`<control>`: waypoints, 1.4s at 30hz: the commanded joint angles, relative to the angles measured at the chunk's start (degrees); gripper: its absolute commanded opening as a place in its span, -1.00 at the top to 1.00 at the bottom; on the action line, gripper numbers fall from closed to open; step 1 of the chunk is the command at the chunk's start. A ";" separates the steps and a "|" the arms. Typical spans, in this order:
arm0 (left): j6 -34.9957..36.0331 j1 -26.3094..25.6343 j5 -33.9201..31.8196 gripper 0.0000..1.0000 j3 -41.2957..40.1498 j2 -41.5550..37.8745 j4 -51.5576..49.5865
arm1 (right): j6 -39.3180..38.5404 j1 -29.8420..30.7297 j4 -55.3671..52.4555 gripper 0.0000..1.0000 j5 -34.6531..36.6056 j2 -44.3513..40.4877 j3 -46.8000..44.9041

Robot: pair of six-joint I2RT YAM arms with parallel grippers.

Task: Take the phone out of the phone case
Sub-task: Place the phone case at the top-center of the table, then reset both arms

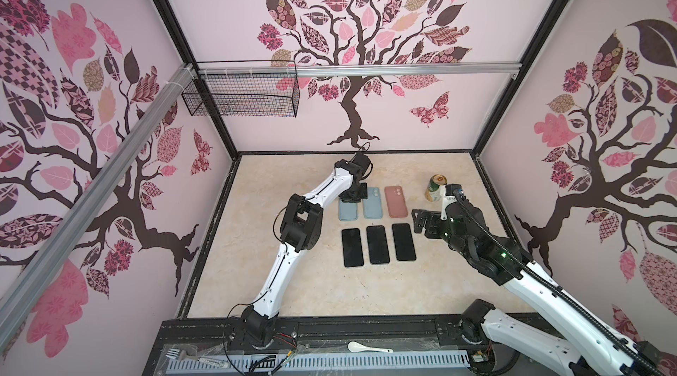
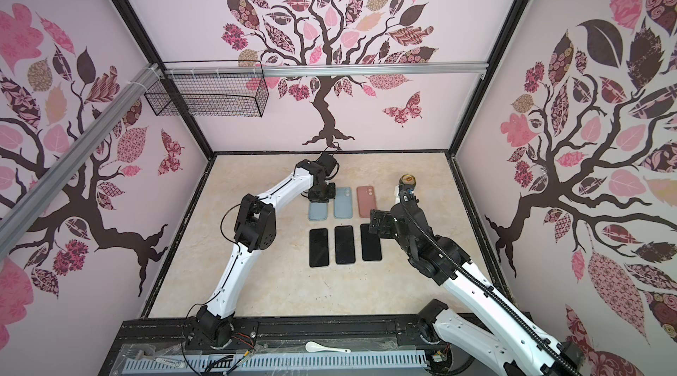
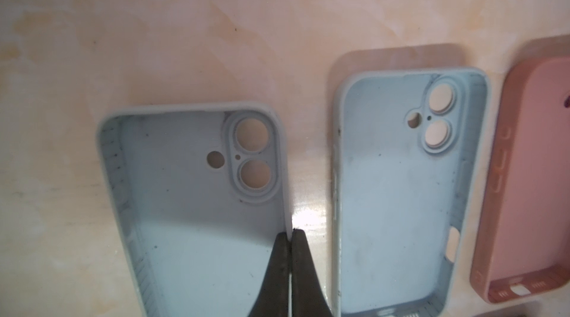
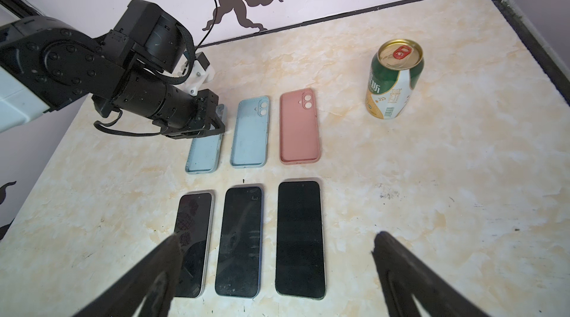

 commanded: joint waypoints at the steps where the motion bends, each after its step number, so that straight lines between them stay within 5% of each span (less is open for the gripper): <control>1: -0.92 -0.04 0.20 0.87 3.01 2.22 0.82 | -0.09 -0.14 -2.04 -0.99 0.00 0.05 1.59; 12: -0.32 -0.08 -1.41 0.45 5.91 1.11 -1.13 | -0.16 -0.13 -2.43 -0.99 -0.26 -0.28 2.03; 18: 1.48 -0.11 -5.46 0.32 2.60 -9.30 -0.31 | -1.51 -0.20 -0.07 -0.99 0.17 -0.50 2.31; 24: 3.25 0.07 -7.38 0.21 -18.11 -31.03 13.72 | -5.60 -0.13 8.90 -0.99 -0.12 -1.40 -2.11; 32: 5.58 3.88 -12.07 0.17 -57.44 -63.46 33.77 | -9.42 -0.22 13.65 -0.99 1.87 5.55 -1.25; 38: 6.88 10.97 -14.25 -0.31 -80.17 -83.49 44.19 | -9.09 -2.14 23.34 -0.99 5.98 11.38 -6.96; 42: 11.31 14.25 -20.07 -0.43 -88.67 -91.72 49.05 | -7.76 -8.63 34.76 -0.99 5.34 10.73 -14.37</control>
